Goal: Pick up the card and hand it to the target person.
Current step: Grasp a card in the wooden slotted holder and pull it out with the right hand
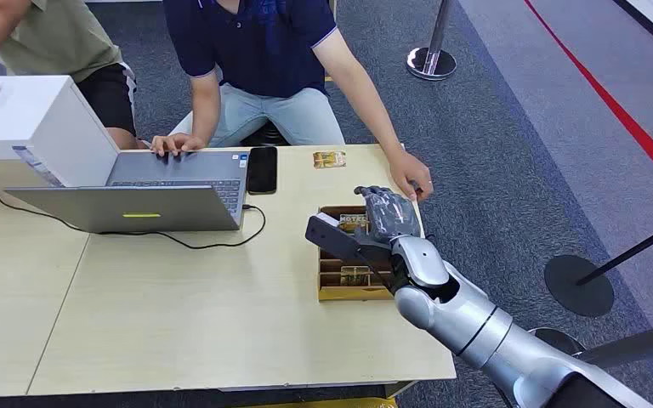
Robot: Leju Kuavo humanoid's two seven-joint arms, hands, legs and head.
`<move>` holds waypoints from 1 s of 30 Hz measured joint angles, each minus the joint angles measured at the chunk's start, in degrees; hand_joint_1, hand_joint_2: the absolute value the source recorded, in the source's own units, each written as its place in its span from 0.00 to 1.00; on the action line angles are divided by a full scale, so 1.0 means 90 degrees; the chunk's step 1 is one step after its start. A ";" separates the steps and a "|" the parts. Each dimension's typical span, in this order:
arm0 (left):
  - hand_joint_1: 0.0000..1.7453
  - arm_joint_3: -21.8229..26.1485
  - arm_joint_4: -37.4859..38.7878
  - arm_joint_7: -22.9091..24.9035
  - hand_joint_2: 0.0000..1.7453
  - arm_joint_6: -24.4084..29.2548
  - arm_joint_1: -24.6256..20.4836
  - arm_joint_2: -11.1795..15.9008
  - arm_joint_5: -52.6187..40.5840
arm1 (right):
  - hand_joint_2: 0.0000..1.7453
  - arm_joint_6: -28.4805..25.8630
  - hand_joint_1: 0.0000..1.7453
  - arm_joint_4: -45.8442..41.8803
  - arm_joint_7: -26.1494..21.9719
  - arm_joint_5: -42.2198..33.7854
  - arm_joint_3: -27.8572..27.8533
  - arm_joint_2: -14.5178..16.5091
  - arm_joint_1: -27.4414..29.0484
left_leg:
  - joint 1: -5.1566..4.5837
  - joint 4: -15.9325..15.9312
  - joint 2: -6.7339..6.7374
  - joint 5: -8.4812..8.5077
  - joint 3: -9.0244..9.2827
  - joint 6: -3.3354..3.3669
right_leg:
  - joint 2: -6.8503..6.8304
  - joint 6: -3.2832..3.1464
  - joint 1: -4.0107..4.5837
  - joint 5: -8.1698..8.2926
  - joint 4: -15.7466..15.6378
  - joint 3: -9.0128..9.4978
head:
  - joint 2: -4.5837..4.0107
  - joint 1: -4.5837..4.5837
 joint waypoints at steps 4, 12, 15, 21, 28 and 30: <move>0.00 0.0000 -0.0001 -0.0007 0.00 0.0000 0.0000 0.0000 0.0000 | 1.00 0.0012 0.51 0.0048 0.0001 -0.0029 0.0002 0.0001 -0.0010 | 0.0000 0.0000 0.0000 0.0000 0.0000 0.0000 | 0.0000 0.0000 0.0000 0.0000 0.0000 0.0000 | 0.0000 0.0000; 0.00 -0.0002 -0.0001 0.0002 0.00 0.0000 0.0000 0.0000 0.0000 | 1.00 0.0049 0.51 0.0148 -0.0001 -0.0188 0.0032 0.0015 -0.0056 | 0.0000 0.0000 0.0000 0.0000 0.0000 0.0000 | 0.0000 0.0000 0.0000 0.0000 0.0000 0.0000 | 0.0000 0.0000; 0.00 -0.0002 -0.0001 0.0002 0.00 0.0000 0.0000 0.0000 0.0000 | 1.00 0.0054 0.50 0.0171 -0.0007 -0.0214 0.0042 0.0041 -0.0064 | 0.0000 0.0000 0.0000 0.0000 0.0000 0.0000 | 0.0000 0.0000 0.0000 0.0000 0.0000 0.0000 | 0.0000 0.0000; 0.00 -0.0001 -0.0001 0.0004 0.00 0.0002 0.0000 0.0000 0.0001 | 1.00 0.0103 0.49 0.0230 -0.0022 -0.0287 0.0055 0.0069 -0.0089 | 0.0000 0.0000 0.0000 0.0000 0.0000 0.0000 | 0.0000 0.0000 0.0000 0.0000 0.0000 0.0000 | 0.0000 0.0000; 0.00 0.0000 -0.0001 0.0010 0.00 0.0002 0.0000 0.0000 0.0010 | 1.00 0.0125 0.49 0.0301 -0.0052 -0.0333 0.0085 0.0109 -0.0095 | 0.0000 0.0000 0.0000 0.0000 0.0000 0.0000 | 0.0000 0.0000 0.0000 0.0000 0.0000 0.0000 | 0.0000 0.0000; 0.00 0.0000 -0.0001 0.0010 0.00 0.0002 0.0000 0.0000 0.0012 | 1.00 0.0130 0.50 0.0320 -0.0060 -0.0341 0.0099 0.0110 -0.0098 | 0.0000 0.0000 0.0000 0.0000 0.0000 0.0000 | 0.0000 0.0000 0.0000 0.0000 0.0000 0.0000 | 0.0000 0.0000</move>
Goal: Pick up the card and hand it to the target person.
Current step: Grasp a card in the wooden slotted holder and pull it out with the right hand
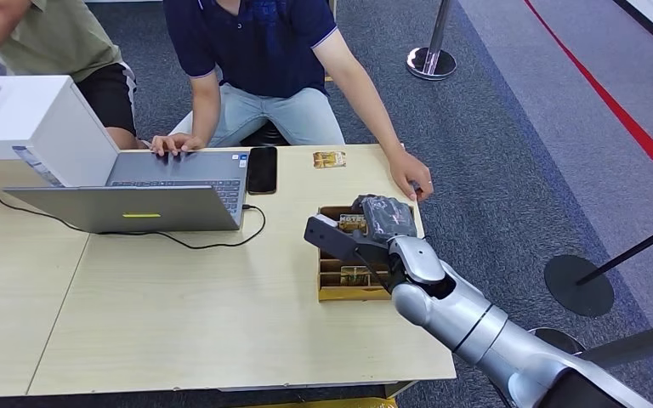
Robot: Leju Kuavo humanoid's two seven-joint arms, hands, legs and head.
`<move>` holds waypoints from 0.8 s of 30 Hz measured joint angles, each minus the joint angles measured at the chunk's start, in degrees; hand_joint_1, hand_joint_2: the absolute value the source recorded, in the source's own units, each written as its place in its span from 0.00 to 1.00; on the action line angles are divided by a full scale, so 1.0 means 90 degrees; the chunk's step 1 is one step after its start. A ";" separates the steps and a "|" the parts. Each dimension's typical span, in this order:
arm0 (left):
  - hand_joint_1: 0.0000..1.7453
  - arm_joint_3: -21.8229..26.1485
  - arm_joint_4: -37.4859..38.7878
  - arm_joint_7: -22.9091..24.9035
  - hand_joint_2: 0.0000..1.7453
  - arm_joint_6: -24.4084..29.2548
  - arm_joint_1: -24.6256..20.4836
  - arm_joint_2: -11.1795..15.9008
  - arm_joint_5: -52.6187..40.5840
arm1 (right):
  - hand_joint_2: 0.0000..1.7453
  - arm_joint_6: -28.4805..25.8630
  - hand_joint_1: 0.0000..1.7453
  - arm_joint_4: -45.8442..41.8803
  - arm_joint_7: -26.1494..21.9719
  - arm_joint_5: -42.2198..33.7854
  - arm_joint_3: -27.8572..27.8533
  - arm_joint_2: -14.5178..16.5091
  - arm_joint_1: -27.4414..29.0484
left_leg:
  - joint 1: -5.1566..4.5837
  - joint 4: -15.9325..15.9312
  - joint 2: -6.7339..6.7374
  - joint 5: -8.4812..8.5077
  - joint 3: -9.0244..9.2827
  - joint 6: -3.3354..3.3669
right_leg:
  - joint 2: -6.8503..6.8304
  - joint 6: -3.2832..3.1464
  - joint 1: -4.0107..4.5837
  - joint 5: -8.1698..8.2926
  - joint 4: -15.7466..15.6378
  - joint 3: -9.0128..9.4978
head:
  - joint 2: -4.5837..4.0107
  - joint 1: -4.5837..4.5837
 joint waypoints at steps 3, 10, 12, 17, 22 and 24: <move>0.00 0.0000 0.0000 0.0000 0.00 0.0000 0.0000 0.0000 0.0001 | 1.00 0.0007 0.50 0.0028 -0.0005 -0.0004 0.0014 0.0014 -0.0009 | 0.0000 0.0000 0.0000 0.0000 0.0000 0.0000 | 0.0000 0.0000 0.0000 0.0000 0.0000 0.0000 | 0.0000 0.0000; 0.00 0.0000 0.0000 -0.0001 0.00 0.0000 0.0000 0.0000 0.0006 | 1.00 0.0051 0.51 0.0082 -0.0042 -0.0066 0.0096 0.0052 -0.0028 | 0.0000 0.0000 0.0000 0.0000 0.0000 0.0000 | 0.0000 0.0000 0.0000 0.0000 0.0000 0.0000 | 0.0000 0.0000; 0.00 0.0000 0.0001 -0.0001 0.00 0.0000 0.0000 0.0000 0.0007 | 1.00 0.0072 0.51 0.0101 -0.0057 -0.0089 0.0102 0.0054 -0.0035 | 0.0000 0.0000 0.0000 0.0000 0.0000 0.0000 | 0.0000 0.0000 0.0000 0.0000 0.0000 0.0000 | 0.0000 0.0000; 0.00 0.0000 0.0000 0.0000 0.00 0.0002 0.0000 0.0000 0.0012 | 1.00 0.0108 0.52 0.0113 -0.0069 -0.0128 0.0113 0.0077 -0.0047 | 0.0000 0.0000 0.0000 0.0000 0.0000 0.0000 | 0.0000 0.0000 0.0000 0.0000 0.0000 0.0000 | 0.0000 0.0000; 0.00 0.0000 0.0000 0.0000 0.00 0.0005 0.0000 0.0000 0.0015 | 1.00 0.0121 0.54 0.0149 -0.0073 -0.0157 0.0135 0.0104 -0.0070 | 0.0000 0.0000 0.0000 0.0000 0.0000 0.0000 | 0.0000 0.0000 0.0000 0.0000 0.0000 0.0000 | 0.0000 0.0000; 0.00 0.0000 0.0000 0.0000 0.00 0.0006 0.0000 0.0000 0.0015 | 1.00 0.0134 0.57 0.0158 -0.0077 -0.0175 0.0160 0.0104 -0.0080 | 0.0000 0.0000 0.0000 0.0000 0.0000 0.0000 | 0.0000 0.0000 0.0000 0.0000 0.0000 0.0000 | 0.0000 0.0000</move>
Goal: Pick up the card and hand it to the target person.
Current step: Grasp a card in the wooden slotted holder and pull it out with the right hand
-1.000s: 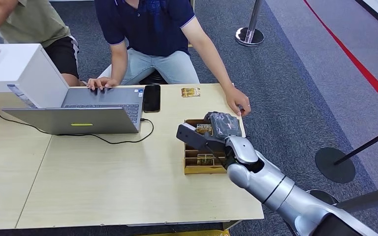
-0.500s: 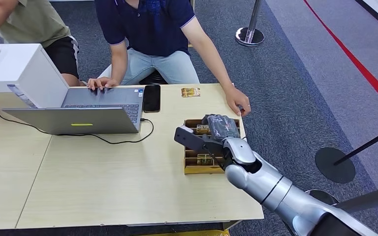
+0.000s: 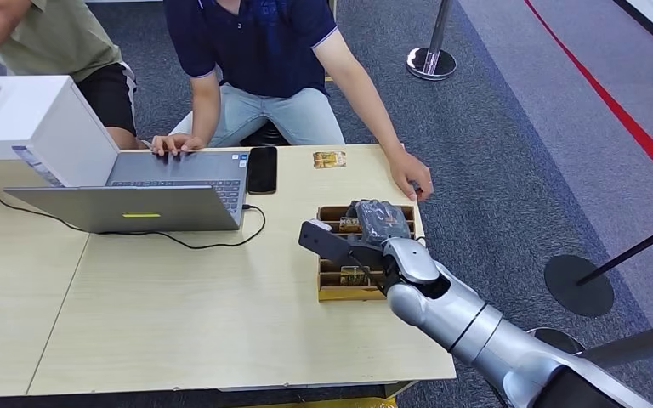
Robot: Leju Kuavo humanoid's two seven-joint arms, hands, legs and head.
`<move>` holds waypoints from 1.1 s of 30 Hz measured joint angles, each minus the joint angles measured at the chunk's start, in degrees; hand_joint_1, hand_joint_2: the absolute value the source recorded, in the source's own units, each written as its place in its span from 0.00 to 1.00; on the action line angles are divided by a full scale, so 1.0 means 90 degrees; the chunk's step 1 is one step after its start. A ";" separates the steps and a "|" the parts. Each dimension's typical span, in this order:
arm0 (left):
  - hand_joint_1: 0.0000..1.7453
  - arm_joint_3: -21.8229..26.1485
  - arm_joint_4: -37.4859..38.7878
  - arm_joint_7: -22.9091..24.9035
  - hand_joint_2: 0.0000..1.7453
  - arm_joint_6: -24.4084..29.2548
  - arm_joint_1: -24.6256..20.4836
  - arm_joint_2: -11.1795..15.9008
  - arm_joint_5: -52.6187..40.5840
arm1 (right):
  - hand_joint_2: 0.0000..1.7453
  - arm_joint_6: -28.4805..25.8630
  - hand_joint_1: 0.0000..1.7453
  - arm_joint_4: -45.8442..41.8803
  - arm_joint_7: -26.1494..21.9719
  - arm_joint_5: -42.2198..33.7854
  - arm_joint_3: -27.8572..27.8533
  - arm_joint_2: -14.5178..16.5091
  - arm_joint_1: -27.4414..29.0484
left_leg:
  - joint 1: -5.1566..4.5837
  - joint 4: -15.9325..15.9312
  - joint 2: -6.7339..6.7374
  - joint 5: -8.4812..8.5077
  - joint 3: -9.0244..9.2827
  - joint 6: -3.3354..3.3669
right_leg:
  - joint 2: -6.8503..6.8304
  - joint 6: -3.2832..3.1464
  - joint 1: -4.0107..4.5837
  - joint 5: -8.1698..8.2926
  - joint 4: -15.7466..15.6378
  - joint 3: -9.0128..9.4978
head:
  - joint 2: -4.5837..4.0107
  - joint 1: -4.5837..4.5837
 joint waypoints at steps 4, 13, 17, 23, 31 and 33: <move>0.00 0.0000 0.0001 0.0000 0.00 0.0010 0.0000 0.0000 0.0000 | 1.00 0.0036 0.63 0.0001 -0.0019 -0.0044 0.0052 0.0000 -0.0022 | 0.0000 0.0000 0.0000 0.0000 0.0000 0.0000 | 0.0000 0.0000 0.0000 0.0000 0.0000 0.0000 | 0.0000 0.0000; 0.00 0.0000 0.0003 -0.0086 0.00 -0.0011 0.0000 0.0000 0.0047 | 1.00 0.0070 0.72 0.0044 -0.0057 -0.0067 0.0117 0.0005 -0.0073 | 0.0000 0.0000 0.0000 0.0000 0.0000 0.0000 | 0.0000 0.0000 0.0000 0.0000 0.0000 0.0000 | 0.0000 0.0000; 0.00 0.0000 0.0012 -0.0157 0.00 -0.0036 0.0000 0.0000 0.0112 | 1.00 0.0091 0.79 0.0057 -0.0078 -0.0100 0.0122 0.0015 -0.0085 | 0.0000 0.0000 0.0000 0.0000 0.0000 0.0000 | 0.0000 0.0000 0.0000 0.0000 0.0000 0.0000 | 0.0000 0.0000; 0.00 0.0007 0.0015 -0.0312 0.00 -0.0094 0.0001 0.0000 0.0182 | 1.00 0.0103 0.81 0.0057 -0.0091 -0.0119 0.0126 0.0015 -0.0098 | 0.0000 0.0000 0.0000 0.0000 0.0000 0.0000 | 0.0000 0.0000 0.0000 0.0000 0.0000 0.0000 | 0.0000 0.0000; 0.00 0.0009 0.0015 -0.0379 0.00 -0.0091 0.0001 0.0007 0.0220 | 1.00 0.0048 0.81 0.0057 -0.0154 -0.0126 0.0126 0.0015 -0.0097 | 0.0000 0.0000 0.0000 0.0000 0.0002 0.0000 | 0.0000 0.0000 0.0000 0.0000 0.0000 0.0000 | 0.0000 0.0000; 0.00 0.0011 0.0015 -0.0375 0.00 -0.0073 0.0001 0.0013 0.0249 | 1.00 -0.0016 0.81 0.0055 -0.0196 -0.0103 0.0126 0.0015 -0.0096 | 0.0000 0.0000 0.0000 0.0000 0.0002 0.0000 | 0.0000 0.0000 0.0000 0.0000 0.0000 0.0000 | 0.0000 0.0000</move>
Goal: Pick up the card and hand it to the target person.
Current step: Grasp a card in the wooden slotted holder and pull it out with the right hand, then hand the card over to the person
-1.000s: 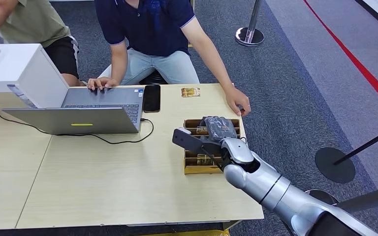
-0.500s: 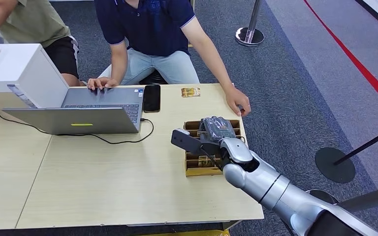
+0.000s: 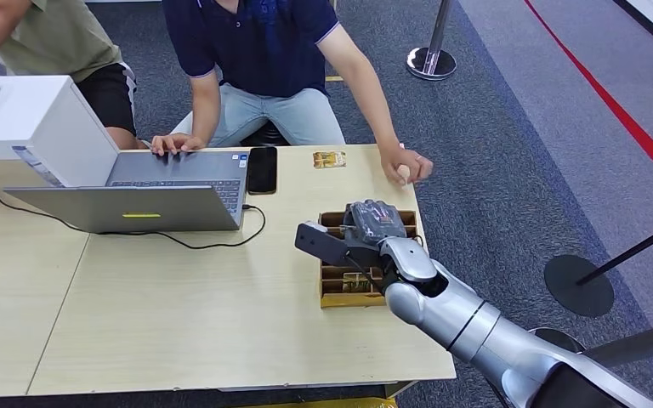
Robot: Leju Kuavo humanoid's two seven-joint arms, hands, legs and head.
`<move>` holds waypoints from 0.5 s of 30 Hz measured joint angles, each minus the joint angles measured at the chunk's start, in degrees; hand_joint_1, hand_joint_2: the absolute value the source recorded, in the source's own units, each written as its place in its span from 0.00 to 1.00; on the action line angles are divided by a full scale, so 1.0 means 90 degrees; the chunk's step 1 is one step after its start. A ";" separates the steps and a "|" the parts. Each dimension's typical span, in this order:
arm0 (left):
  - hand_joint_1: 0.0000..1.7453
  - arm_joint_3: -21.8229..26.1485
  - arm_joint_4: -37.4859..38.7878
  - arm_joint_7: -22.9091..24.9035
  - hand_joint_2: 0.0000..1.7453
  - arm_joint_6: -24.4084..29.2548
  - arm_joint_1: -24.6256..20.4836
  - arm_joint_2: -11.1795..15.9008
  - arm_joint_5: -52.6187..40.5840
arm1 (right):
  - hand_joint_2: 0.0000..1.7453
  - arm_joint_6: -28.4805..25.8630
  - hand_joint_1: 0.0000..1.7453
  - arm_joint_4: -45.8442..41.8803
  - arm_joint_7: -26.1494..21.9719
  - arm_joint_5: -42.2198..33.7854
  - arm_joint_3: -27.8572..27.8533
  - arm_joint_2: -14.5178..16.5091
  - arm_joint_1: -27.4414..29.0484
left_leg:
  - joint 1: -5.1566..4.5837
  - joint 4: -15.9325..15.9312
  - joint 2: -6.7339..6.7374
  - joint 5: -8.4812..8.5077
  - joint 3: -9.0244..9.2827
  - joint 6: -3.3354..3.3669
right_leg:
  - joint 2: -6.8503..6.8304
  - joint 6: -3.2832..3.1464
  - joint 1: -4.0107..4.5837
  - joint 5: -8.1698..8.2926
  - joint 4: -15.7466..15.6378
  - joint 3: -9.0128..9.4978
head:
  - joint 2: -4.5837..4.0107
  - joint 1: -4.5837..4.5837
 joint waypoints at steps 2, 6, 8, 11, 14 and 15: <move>0.00 0.0001 0.0001 0.0029 0.00 0.0010 0.0000 0.0004 0.0013 | 1.00 -0.0089 0.81 -0.0005 -0.0056 0.0044 0.0000 -0.0001 0.0001 | 0.0000 0.0000 0.0000 0.0000 0.0000 0.0000 | 0.0000 0.0000 0.0000 0.0000 0.0000 0.0000 | 0.0000 0.0000; 0.00 0.0001 0.0002 0.0056 0.00 0.0022 0.0002 0.0009 0.0013 | 1.00 -0.0407 0.81 -0.0069 -0.0230 0.0257 -0.0001 -0.0009 0.0006 | 0.0000 0.0000 0.0001 0.0000 0.0000 0.0000 | 0.0001 0.0000 0.0000 0.0000 0.0000 -0.0001 | 0.0000 0.0000; 0.00 0.0001 0.0004 0.0056 0.00 0.0022 0.0002 0.0015 0.0013 | 1.00 -0.0664 0.81 -0.0156 -0.0352 0.0436 -0.0008 -0.0018 0.0020 | 0.0000 0.0001 0.0002 0.0000 0.0001 0.0000 | 0.0002 0.0000 0.0000 0.0000 0.0000 -0.0001 | 0.0000 0.0000; 0.00 0.0001 0.0018 0.0056 0.00 0.0021 0.0004 0.0018 0.0010 | 1.00 -0.1142 0.81 -0.0353 -0.0567 0.0766 -0.0023 -0.0047 0.0062 | 0.0000 0.0001 0.0004 0.0000 0.0002 0.0000 | 0.0004 0.0000 0.0000 0.0000 0.0000 -0.0002 | 0.0000 0.0000; 0.00 0.0001 0.0032 0.0059 0.00 0.0016 0.0005 0.0018 -0.0012 | 1.00 -0.1628 0.81 -0.0615 -0.0779 0.1160 -0.0052 -0.0110 0.0130 | 0.0000 0.0001 0.0005 0.0000 0.0003 0.0000 | 0.0005 0.0000 0.0000 0.0000 -0.0001 -0.0002 | 0.0000 0.0000; 0.00 0.0001 0.0033 0.0062 0.00 0.0013 0.0005 0.0018 -0.0027 | 1.00 -0.1757 0.81 -0.0704 -0.0838 0.1292 -0.0070 -0.0132 0.0164 | 0.0000 0.0001 0.0005 0.0000 0.0003 0.0000 | 0.0006 0.0000 0.0000 0.0000 -0.0001 -0.0002 | 0.0000 0.0000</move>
